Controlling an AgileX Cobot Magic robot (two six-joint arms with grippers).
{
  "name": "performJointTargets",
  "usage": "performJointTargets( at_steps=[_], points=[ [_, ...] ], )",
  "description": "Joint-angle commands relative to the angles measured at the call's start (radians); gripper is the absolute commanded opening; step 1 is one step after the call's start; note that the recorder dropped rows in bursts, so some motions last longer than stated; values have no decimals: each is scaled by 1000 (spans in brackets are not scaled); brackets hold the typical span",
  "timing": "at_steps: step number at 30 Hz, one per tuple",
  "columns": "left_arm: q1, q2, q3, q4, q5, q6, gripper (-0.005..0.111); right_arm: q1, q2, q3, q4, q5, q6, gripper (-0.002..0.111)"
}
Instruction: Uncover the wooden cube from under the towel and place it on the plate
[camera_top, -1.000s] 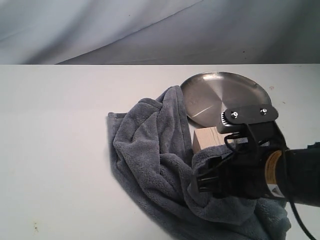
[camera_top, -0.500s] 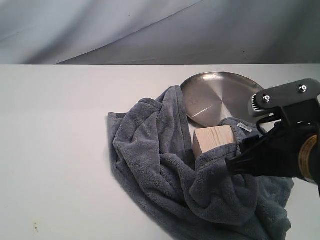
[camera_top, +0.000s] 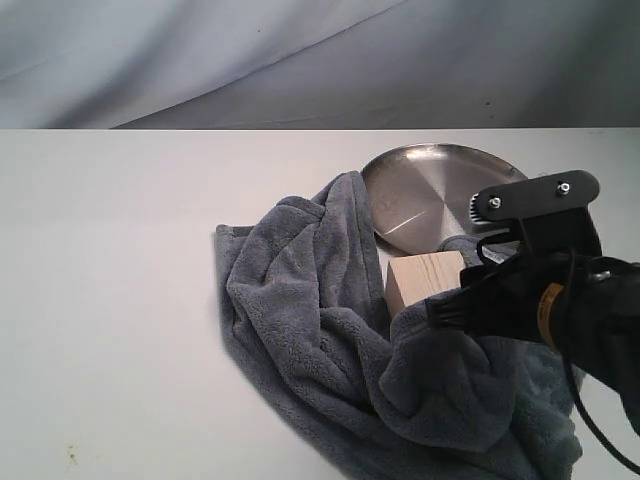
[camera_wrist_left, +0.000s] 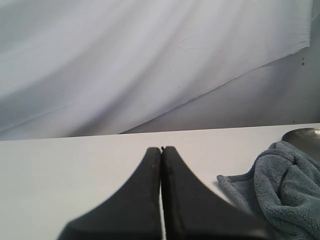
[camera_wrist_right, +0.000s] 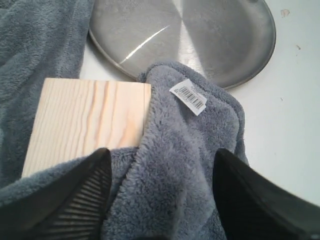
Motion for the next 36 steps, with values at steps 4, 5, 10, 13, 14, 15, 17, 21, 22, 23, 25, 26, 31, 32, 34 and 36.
performJointTargets(
  at_steps=[4, 5, 10, 13, 14, 15, 17, 21, 22, 23, 25, 26, 31, 32, 34, 36],
  points=[
    [2, -4, 4, -2, -11, -2, 0, -2, 63, 0, -53, -13, 86, 55],
    [2, -4, 4, -2, -11, -2, 0, -2, 70, 0, -53, -13, 97, 54],
    [2, -4, 4, -2, -11, -2, 0, -2, 91, 0, -37, -11, 104, 35],
    [2, -4, 4, -2, -11, -2, 0, -2, 91, 0, -37, 12, 97, 18],
    [2, -4, 4, -2, -11, -2, 0, -2, 91, 0, -35, 25, 97, 13],
    [2, -4, 4, -2, -11, -2, 0, -2, 91, 0, -27, 35, 93, 7],
    [2, -4, 4, -2, -11, -2, 0, 0, 84, 0, 10, 52, 61, 0],
    [2, -4, 4, -2, -11, -2, 0, 0, 35, 0, 191, 52, -124, 0],
    [2, -4, 4, -2, -11, -2, 0, 0, 19, 0, 255, 52, -189, 0],
    [2, -4, 4, -2, -11, -2, 0, 0, 2, 0, 321, 52, -252, 0],
    [2, -4, 4, -2, -11, -2, 0, 0, -29, 2, 425, 52, -351, 0],
    [2, -4, 4, -2, -11, -2, 0, 0, -44, 4, 477, 52, -400, 0],
    [2, -4, 4, -2, -11, -2, 0, 0, -92, 61, 643, 43, -526, 0],
    [2, -4, 4, -2, -11, -2, 0, 0, -92, 74, 643, 36, -526, 0],
    [2, -4, 4, -2, -11, -2, 0, 0, -84, 102, 643, 33, -526, 0],
    [2, -4, 4, -2, -11, -2, 0, 0, -71, 111, 625, 15, -513, 0]
  ],
)
